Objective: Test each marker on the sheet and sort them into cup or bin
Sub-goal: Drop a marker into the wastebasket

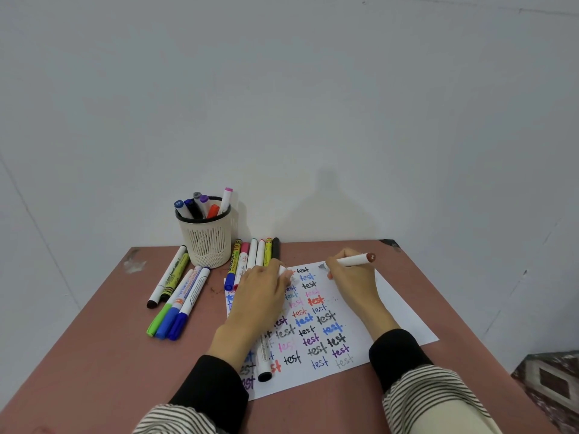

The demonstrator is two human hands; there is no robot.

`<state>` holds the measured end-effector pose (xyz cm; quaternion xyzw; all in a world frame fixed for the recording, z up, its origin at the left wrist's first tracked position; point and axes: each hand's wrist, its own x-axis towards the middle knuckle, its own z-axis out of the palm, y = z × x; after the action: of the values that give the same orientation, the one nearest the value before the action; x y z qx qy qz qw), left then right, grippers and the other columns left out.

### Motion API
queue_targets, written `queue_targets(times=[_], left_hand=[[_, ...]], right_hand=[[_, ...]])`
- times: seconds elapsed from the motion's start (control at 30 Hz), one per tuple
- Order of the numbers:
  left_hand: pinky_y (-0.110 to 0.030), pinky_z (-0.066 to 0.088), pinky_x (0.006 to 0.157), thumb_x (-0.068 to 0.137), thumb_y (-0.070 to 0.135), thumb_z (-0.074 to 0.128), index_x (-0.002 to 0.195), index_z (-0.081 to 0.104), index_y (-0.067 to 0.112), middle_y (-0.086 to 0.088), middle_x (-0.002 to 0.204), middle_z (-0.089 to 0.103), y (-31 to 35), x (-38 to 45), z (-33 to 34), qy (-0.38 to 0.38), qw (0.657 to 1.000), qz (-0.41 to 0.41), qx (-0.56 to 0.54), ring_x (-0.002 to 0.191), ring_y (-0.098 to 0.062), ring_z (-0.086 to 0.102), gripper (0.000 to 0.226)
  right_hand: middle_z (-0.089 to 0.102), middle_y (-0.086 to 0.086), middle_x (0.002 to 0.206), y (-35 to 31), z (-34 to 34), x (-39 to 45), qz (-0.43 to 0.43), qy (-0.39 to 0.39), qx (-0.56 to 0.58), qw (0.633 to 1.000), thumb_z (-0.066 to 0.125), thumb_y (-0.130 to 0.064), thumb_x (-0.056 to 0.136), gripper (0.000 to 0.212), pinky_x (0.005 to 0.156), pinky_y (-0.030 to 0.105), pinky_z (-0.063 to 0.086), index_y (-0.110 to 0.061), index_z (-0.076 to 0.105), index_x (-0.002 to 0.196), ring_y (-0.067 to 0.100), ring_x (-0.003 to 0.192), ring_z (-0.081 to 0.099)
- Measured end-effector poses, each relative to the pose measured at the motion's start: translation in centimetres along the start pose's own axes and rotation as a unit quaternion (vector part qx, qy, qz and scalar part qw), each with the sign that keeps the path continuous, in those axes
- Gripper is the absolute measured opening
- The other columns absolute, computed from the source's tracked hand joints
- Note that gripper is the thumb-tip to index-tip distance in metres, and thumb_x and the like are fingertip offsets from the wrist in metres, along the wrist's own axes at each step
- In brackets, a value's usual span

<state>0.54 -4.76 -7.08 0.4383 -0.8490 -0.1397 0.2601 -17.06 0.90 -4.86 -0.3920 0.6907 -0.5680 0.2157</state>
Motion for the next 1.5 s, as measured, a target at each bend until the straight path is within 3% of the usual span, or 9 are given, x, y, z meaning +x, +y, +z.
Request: queue_targets(times=[0.17,0.3,0.47,0.6,0.73,0.97,1.13,1.37,1.5], left_hand=[[-0.036,0.042,0.084,0.102,0.044,0.028,0.103,0.051,0.023,0.002,0.097,0.065,0.0,0.1,0.0,0.0,1.0,-0.002,-0.002,0.093,-0.018,0.052,0.031],[-0.035,0.041,0.083,0.102,0.044,0.028,0.104,0.05,0.023,0.002,0.098,0.064,0.0,0.1,0.0,0.0,1.0,0.002,-0.003,0.093,-0.018,0.052,0.03],[-0.035,0.042,0.085,0.102,0.043,0.028,0.104,0.05,0.022,0.002,0.099,0.065,0.0,0.0,0.0,0.002,1.0,0.005,-0.002,0.094,-0.018,0.051,0.03],[-0.037,0.043,0.085,0.101,0.044,0.028,0.105,0.05,0.023,0.002,0.099,0.065,-0.1,0.1,0.1,0.0,1.0,0.0,-0.01,0.095,-0.019,0.051,0.03],[-0.037,0.043,0.085,0.101,0.045,0.028,0.105,0.05,0.023,0.001,0.099,0.065,-0.1,0.1,0.0,0.001,1.0,0.001,-0.01,0.095,-0.019,0.052,0.031],[-0.035,0.042,0.086,0.101,0.045,0.028,0.106,0.049,0.025,0.003,0.099,0.065,0.0,-0.1,-0.1,0.002,1.0,0.003,-0.004,0.095,-0.017,0.052,0.03],[-0.032,0.038,0.083,0.103,0.04,0.035,0.105,0.052,0.023,0.006,0.089,0.059,1.1,-0.3,-0.8,0.063,0.997,0.036,0.011,0.084,-0.014,0.05,0.024],[-0.036,0.043,0.084,0.103,0.039,0.037,0.121,0.053,0.026,0.009,0.11,0.056,1.6,-0.7,-1.9,0.105,0.991,0.058,-0.054,0.093,-0.013,0.053,0.028],[-0.02,0.038,0.08,0.104,0.035,0.032,0.141,0.041,0.028,0.004,0.116,0.045,1.8,-1.0,-2.4,0.097,0.988,0.037,-0.118,0.097,-0.004,0.046,0.039]], right_hand=[[0.066,0.015,0.078,0.0,0.0,-0.1,-0.006,-0.009,-0.011,1.0,0.064,-0.012,0.086,0.02,0.049,0.007,0.038,0.007,0.059,0.084,0.002,0.06,0.049],[0.057,0.008,0.07,0.0,0.0,0.1,0.009,0.004,0.004,1.0,0.065,-0.011,0.082,0.014,0.053,0.019,0.038,0.0,0.056,0.078,0.011,0.06,0.047],[0.059,0.011,0.07,0.0,0.0,0.0,0.006,-0.004,0.008,1.0,0.064,-0.01,0.083,0.019,0.047,0.012,0.036,0.007,0.057,0.081,0.011,0.061,0.049],[0.068,0.018,0.082,0.2,0.0,0.1,0.006,0.001,-0.006,1.0,0.063,-0.018,0.087,0.02,0.054,0.021,0.041,0.001,0.058,0.083,0.012,0.06,0.051],[0.052,0.01,0.068,0.0,-0.1,0.2,0.022,0.012,0.013,1.0,0.063,-0.012,0.082,0.018,0.047,0.017,0.034,-0.007,0.048,0.072,0.009,0.052,0.04],[0.049,0.002,0.063,-0.1,-0.1,0.0,0.011,0.005,0.017,1.0,0.062,-0.009,0.084,0.016,0.041,0.009,0.031,-0.007,0.05,0.073,0.005,0.048,0.039],[0.056,0.003,0.071,-0.1,0.0,0.0,0.0,0.02,0.02,1.0,0.061,-0.012,0.087,0.014,0.048,0.014,0.037,-0.005,0.053,0.08,0.007,0.058,0.047],[0.063,0.001,0.074,-0.9,-0.2,-0.8,0.01,0.006,0.132,0.991,0.066,-0.018,0.09,0.011,0.057,0.021,0.041,-0.008,0.06,0.091,0.009,0.062,0.052],[0.067,0.01,0.077,-1.8,-0.5,-1.0,0.1,-0.064,0.31,0.943,0.053,-0.026,0.098,0.027,0.053,0.022,0.035,-0.005,0.069,0.101,0.011,0.053,0.046]])
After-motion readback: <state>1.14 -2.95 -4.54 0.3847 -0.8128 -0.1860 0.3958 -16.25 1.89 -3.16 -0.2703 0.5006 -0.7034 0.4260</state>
